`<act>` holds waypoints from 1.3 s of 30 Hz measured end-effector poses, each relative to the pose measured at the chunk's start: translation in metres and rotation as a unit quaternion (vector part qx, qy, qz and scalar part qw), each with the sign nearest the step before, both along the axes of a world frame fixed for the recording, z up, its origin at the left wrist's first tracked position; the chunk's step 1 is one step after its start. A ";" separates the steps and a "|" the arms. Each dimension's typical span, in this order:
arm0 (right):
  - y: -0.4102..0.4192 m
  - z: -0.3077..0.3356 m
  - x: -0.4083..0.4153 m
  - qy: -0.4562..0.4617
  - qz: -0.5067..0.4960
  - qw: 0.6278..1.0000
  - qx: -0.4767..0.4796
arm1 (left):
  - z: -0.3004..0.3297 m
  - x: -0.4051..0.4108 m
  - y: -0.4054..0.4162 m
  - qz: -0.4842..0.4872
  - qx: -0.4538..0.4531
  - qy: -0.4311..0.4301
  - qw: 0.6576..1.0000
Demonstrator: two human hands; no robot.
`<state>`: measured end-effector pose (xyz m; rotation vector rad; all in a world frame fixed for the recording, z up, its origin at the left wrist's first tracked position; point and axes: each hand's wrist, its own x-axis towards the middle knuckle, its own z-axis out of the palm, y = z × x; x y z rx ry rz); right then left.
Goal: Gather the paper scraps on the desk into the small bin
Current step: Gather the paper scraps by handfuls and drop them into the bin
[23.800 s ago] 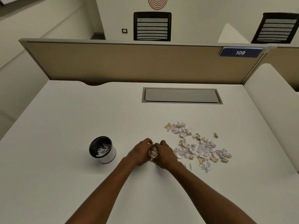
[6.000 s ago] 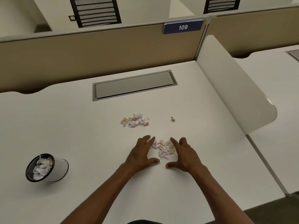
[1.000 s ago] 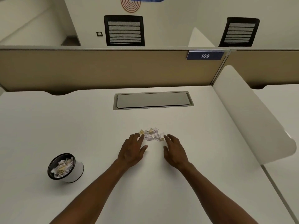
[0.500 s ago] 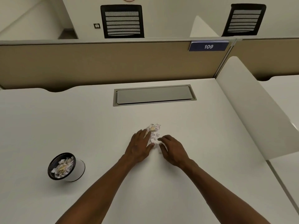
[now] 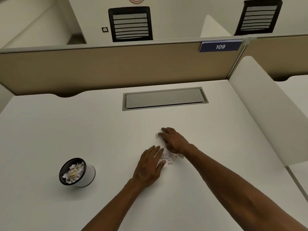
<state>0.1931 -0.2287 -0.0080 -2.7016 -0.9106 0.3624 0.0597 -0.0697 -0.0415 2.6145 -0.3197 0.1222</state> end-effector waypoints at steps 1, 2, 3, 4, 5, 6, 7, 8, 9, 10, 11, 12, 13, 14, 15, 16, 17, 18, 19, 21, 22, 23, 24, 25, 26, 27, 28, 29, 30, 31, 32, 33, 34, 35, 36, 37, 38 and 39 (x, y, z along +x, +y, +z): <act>-0.002 -0.002 -0.004 -0.006 0.003 1.000 0.005 | 0.001 0.003 0.003 0.012 -0.015 -0.020 1.000; -0.004 -0.003 -0.008 -0.010 0.003 1.000 0.013 | 0.003 0.007 0.005 0.025 -0.028 -0.039 0.999; -0.007 -0.005 -0.013 -0.011 0.003 1.000 0.020 | 0.004 0.011 0.007 0.038 -0.039 -0.051 0.997; -0.010 -0.006 -0.018 -0.009 0.000 1.000 0.026 | 0.006 0.016 0.010 0.046 -0.047 -0.056 0.996; -0.013 -0.007 -0.024 -0.003 -0.007 0.999 0.037 | 0.007 0.022 0.012 0.049 -0.049 -0.056 0.996; -0.017 -0.008 -0.030 0.003 -0.020 0.998 0.054 | 0.008 0.028 0.014 0.051 -0.044 -0.044 0.997; -0.021 -0.009 -0.036 0.003 -0.039 0.997 0.073 | 0.009 0.034 0.016 0.052 -0.035 -0.020 0.998; -0.026 -0.009 -0.041 -0.005 -0.062 0.994 0.092 | 0.009 0.040 0.017 0.050 -0.024 0.011 0.998; -0.030 -0.009 -0.044 -0.017 -0.090 0.990 0.109 | 0.008 0.046 0.018 0.046 -0.012 0.041 0.998; -0.036 -0.010 -0.047 -0.026 -0.122 0.985 0.122 | 0.007 0.051 0.018 0.040 0.003 0.065 0.997; -0.041 -0.010 -0.048 -0.029 -0.153 0.980 0.127 | 0.005 0.056 0.017 0.032 0.020 0.084 0.996; -0.046 -0.010 -0.050 -0.024 -0.177 0.976 0.124 | 0.005 0.060 0.016 0.025 0.037 0.100 0.994; -0.050 -0.010 -0.052 -0.013 -0.190 0.975 0.113 | 0.004 0.063 0.015 0.018 0.050 0.110 0.993; -0.054 -0.010 -0.055 -0.003 -0.190 0.977 0.097 | 0.003 0.064 0.013 0.012 0.058 0.112 0.992; -0.056 -0.010 -0.057 0.003 -0.181 0.980 0.082 | 0.002 0.064 0.010 0.007 0.061 0.108 0.992; -0.058 -0.011 -0.061 0.003 -0.168 0.983 0.071 | 0.001 0.062 0.007 0.001 0.057 0.100 0.993; -0.058 -0.012 -0.064 0.000 -0.157 0.985 0.066 | -0.001 0.059 0.004 -0.005 0.046 0.090 0.995; -0.058 -0.012 -0.068 -0.002 -0.151 0.986 0.064 | -0.002 0.054 0.001 -0.012 0.029 0.080 0.996; -0.057 -0.011 -0.071 -0.001 -0.147 0.987 0.065 | -0.003 0.049 -0.003 -0.019 0.005 0.073 0.997; -0.056 -0.011 -0.076 0.006 -0.135 0.988 0.073 | -0.003 0.037 -0.008 -0.031 -0.047 0.063 0.996; -0.056 -0.010 -0.079 0.015 -0.131 0.988 0.081 | -0.002 0.032 -0.009 -0.034 -0.071 0.060 0.995; -0.057 -0.009 -0.080 0.026 -0.135 0.986 0.092 | 0.000 0.027 -0.009 -0.033 -0.092 0.056 0.994; -0.059 -0.008 -0.081 0.035 -0.148 0.983 0.102 | 0.001 0.024 -0.009 -0.027 -0.107 0.049 0.993; -0.062 -0.007 -0.082 0.039 -0.167 0.980 0.102 | 0.002 0.022 -0.007 -0.015 -0.116 0.041 0.992; -0.066 -0.006 -0.082 0.040 -0.187 0.978 0.088 | 0.003 0.020 -0.006 0.003 -0.123 0.033 0.992; -0.070 -0.005 -0.081 0.042 -0.201 0.977 0.062 | 0.003 0.019 -0.003 0.025 -0.127 0.030 0.991; -0.073 -0.005 -0.082 0.048 -0.209 0.976 0.033 | 0.003 0.017 0.000 0.044 -0.131 0.031 0.990; -0.075 -0.004 -0.083 0.058 -0.211 0.976 0.008 | 0.003 0.015 0.003 0.053 -0.129 0.036 0.990; -0.074 -0.004 -0.086 0.067 -0.208 0.976 -0.007 | 0.002 0.013 0.004 0.051 -0.120 0.040 0.991; -0.072 -0.005 -0.088 0.072 -0.202 0.977 -0.011 | 0.001 0.010 0.004 0.039 -0.104 0.040 0.993; -0.068 -0.007 -0.091 0.075 -0.198 0.977 -0.004 | -0.001 0.007 0.003 0.026 -0.088 0.038 0.995; -0.063 -0.009 -0.094 0.081 -0.197 0.977 0.010 | -0.002 0.003 0.001 0.019 -0.081 0.035 0.996; -0.058 -0.011 -0.096 0.089 -0.201 0.975 0.029 | -0.003 0.000 -0.003 0.021 -0.085 0.036 0.995; -0.054 -0.011 -0.098 0.095 -0.205 0.973 0.049 | -0.004 -0.002 -0.007 0.029 -0.095 0.040 0.994; -0.049 -0.011 -0.099 0.097 -0.208 0.971 0.066 | -0.004 -0.004 -0.012 0.039 -0.105 0.048 0.993; -0.045 -0.010 -0.099 0.098 -0.210 0.970 0.077 | -0.003 -0.005 -0.016 0.050 -0.112 0.058 0.991; -0.041 -0.009 -0.099 0.101 -0.210 0.969 0.084 | -0.003 -0.005 -0.019 0.061 -0.119 0.067 0.989; -0.037 -0.008 -0.098 0.108 -0.210 0.968 0.090 | -0.002 -0.004 -0.023 0.071 -0.126 0.077 0.986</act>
